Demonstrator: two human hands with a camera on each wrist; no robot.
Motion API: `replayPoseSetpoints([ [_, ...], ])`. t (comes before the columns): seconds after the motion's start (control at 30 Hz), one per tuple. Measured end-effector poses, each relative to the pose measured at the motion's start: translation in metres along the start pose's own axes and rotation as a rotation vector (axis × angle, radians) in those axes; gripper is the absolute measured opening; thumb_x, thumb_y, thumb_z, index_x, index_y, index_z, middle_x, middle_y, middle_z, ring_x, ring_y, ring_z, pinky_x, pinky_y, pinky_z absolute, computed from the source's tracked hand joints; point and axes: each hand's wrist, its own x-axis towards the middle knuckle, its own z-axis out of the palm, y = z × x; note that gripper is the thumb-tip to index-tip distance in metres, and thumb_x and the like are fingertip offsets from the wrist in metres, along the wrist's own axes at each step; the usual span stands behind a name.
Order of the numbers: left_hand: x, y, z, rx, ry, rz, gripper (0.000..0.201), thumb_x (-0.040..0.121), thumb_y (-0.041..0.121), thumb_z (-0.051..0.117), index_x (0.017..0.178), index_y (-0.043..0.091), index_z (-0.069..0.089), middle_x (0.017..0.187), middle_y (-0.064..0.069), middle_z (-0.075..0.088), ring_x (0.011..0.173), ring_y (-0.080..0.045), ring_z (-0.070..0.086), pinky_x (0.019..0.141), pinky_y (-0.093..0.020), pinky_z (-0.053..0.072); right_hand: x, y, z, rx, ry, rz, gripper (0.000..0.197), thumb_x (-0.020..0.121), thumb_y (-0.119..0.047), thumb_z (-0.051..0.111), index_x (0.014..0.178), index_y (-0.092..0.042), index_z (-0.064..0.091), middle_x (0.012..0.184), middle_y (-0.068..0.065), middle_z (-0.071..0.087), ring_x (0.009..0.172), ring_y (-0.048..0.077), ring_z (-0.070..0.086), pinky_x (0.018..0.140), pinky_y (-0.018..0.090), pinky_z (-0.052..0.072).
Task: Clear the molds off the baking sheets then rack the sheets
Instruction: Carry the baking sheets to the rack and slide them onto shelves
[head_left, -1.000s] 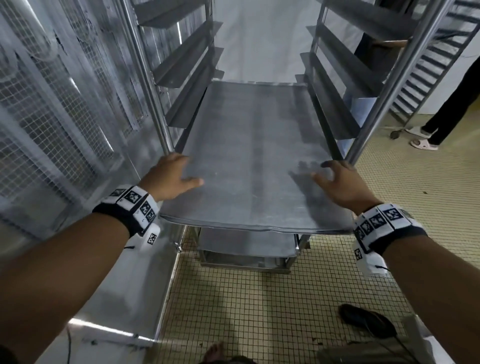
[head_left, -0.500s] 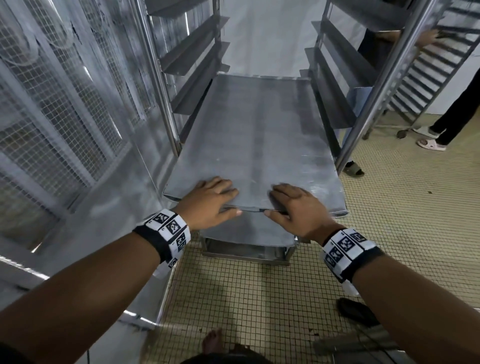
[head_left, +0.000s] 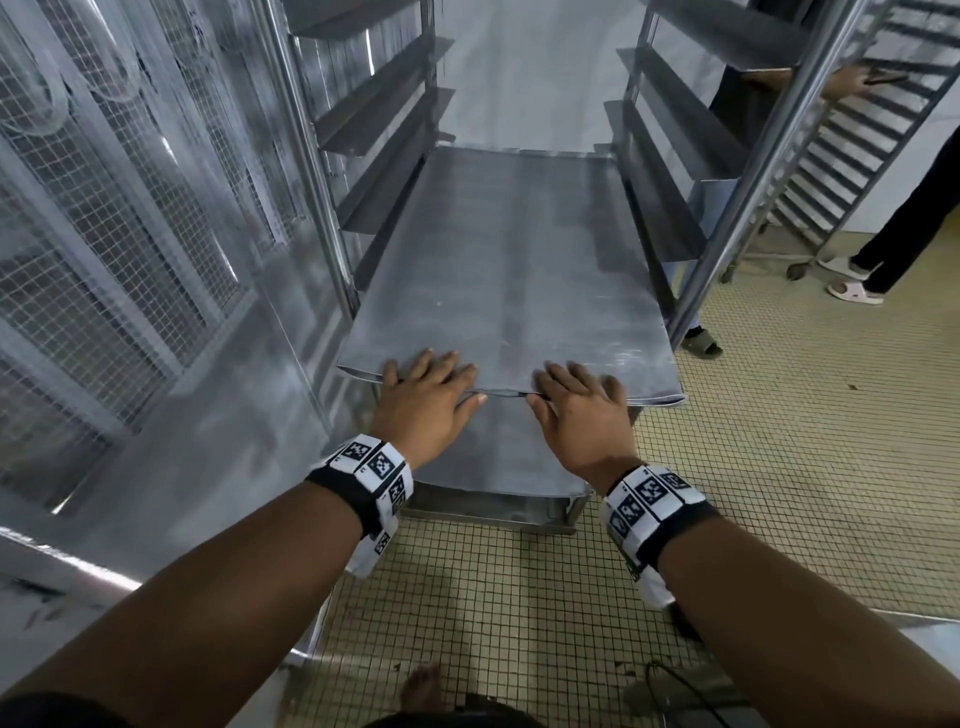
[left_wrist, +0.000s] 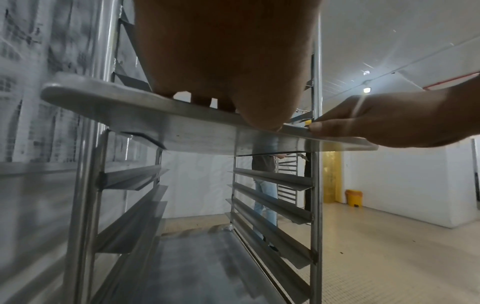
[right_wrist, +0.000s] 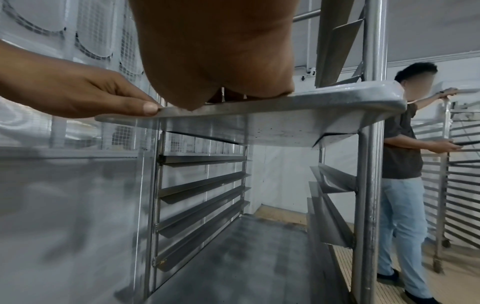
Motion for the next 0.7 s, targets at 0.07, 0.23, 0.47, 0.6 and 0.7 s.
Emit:
replayPoseSetpoints([
  [0.07, 0.008, -0.001, 0.000, -0.005, -0.012, -0.003, 0.058, 0.102, 0.062, 0.019, 0.151, 0.037, 0.035, 0.164, 0.007, 0.027, 0.152, -0.025, 0.020, 0.114, -0.057, 0.020, 0.006, 0.000, 0.001, 0.009, -0.026, 0.029, 0.051, 0.104, -0.051, 0.024, 0.142, -0.028, 0.049, 0.154, -0.006, 0.044, 0.146, 0.021, 0.033, 0.115, 0.055, 0.019],
  [0.23, 0.026, -0.005, 0.004, -0.006, -0.013, -0.004, 0.058, 0.102, 0.060, 0.017, 0.151, 0.035, 0.034, 0.164, 0.007, 0.025, 0.152, -0.026, 0.019, 0.112, -0.058, 0.022, 0.023, 0.000, 0.008, 0.025, -0.047, 0.096, 0.053, 0.104, -0.051, 0.021, 0.149, -0.030, 0.039, 0.160, -0.009, 0.033, 0.151, 0.020, 0.022, 0.119, 0.058, 0.009],
  [0.47, 0.045, -0.012, 0.011, -0.001, 0.024, 0.032, 0.053, 0.103, 0.053, 0.019, 0.149, 0.031, 0.032, 0.162, 0.003, 0.029, 0.149, -0.029, 0.024, 0.108, -0.060, 0.024, 0.040, 0.012, 0.019, 0.055, 0.041, 0.069, 0.051, 0.104, -0.047, 0.027, 0.146, -0.027, 0.047, 0.155, -0.006, 0.042, 0.146, 0.023, 0.031, 0.113, 0.050, 0.022],
  [0.6, 0.048, -0.014, 0.017, 0.004, 0.104, 0.044, 0.049, 0.103, 0.052, 0.025, 0.143, 0.029, 0.041, 0.154, 0.001, 0.040, 0.143, -0.030, 0.034, 0.103, -0.059, 0.030, 0.042, 0.015, 0.030, 0.047, 0.142, 0.075, 0.049, 0.103, -0.047, 0.031, 0.141, -0.025, 0.054, 0.148, -0.006, 0.051, 0.140, 0.023, 0.040, 0.108, 0.046, 0.025],
  [0.7, 0.050, -0.016, 0.022, -0.007, 0.170, 0.056, 0.048, 0.102, 0.052, 0.030, 0.140, 0.028, 0.047, 0.150, 0.001, 0.047, 0.140, -0.030, 0.040, 0.102, -0.057, 0.032, 0.043, 0.015, 0.036, 0.029, 0.205, 0.081, 0.047, 0.103, -0.046, 0.035, 0.136, -0.024, 0.059, 0.143, -0.006, 0.056, 0.134, 0.022, 0.045, 0.105, 0.045, 0.028],
])
